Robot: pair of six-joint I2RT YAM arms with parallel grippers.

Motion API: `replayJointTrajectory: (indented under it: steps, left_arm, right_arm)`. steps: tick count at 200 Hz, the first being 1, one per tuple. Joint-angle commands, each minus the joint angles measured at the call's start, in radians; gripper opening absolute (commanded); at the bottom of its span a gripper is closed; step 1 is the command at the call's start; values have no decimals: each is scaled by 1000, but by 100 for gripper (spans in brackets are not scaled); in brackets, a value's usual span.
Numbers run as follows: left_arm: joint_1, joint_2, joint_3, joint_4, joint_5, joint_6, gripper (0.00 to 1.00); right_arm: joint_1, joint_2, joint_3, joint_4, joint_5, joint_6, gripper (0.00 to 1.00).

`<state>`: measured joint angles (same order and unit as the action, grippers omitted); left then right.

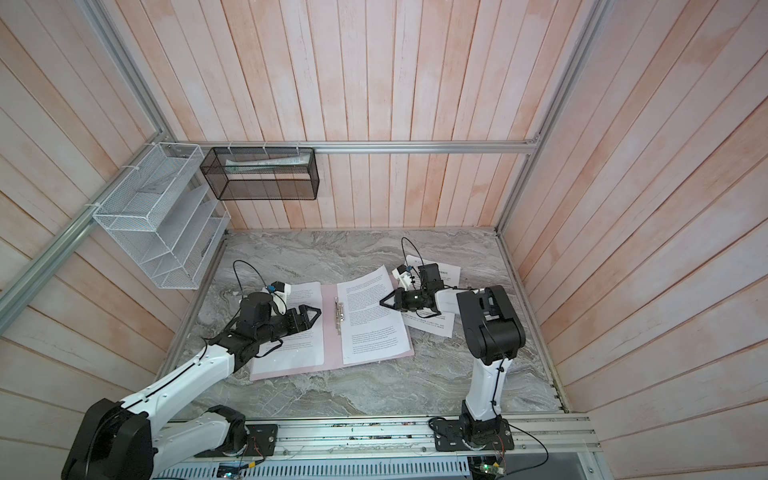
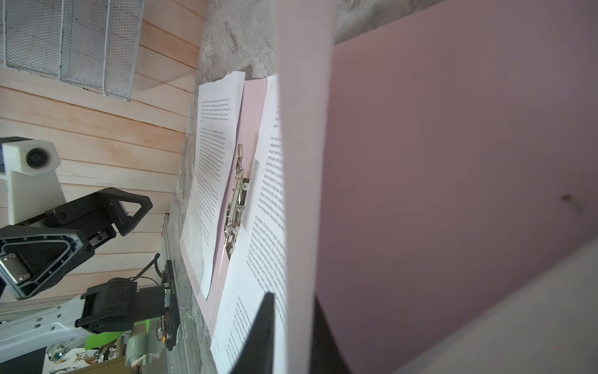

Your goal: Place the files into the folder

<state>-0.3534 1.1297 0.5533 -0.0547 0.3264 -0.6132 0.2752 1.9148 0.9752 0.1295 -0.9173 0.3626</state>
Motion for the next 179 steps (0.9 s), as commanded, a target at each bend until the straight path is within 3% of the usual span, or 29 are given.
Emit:
replayJointTrajectory:
  steps: [1,16,72,105,125,150,179]
  left_arm:
    - [4,1,-15,13,1,17,87]
    - [4,0,-16,16,1,14,87]
    - [2,-18,-17,64,38,-14,88]
    - [-76,42,71,105,1,-24,89]
    - [-143,143,173,148,-6,-16,88]
    - [-193,301,306,197,20,-4,89]
    - [-216,469,427,252,79,-3,88]
  right_arm:
    - [7,-17,-18,-13,38,8,37]
    - [5,-43,-22,-30,101,14,49]
    - [-111,-269,-28,-201,435,20,59]
    - [-251,-373,-50,-241,479,5,62]
    - [-339,-397,-107,-158,472,41,61]
    - [-437,-384,-199,-1,453,107,58]
    - [-508,-312,-214,36,403,103,55]
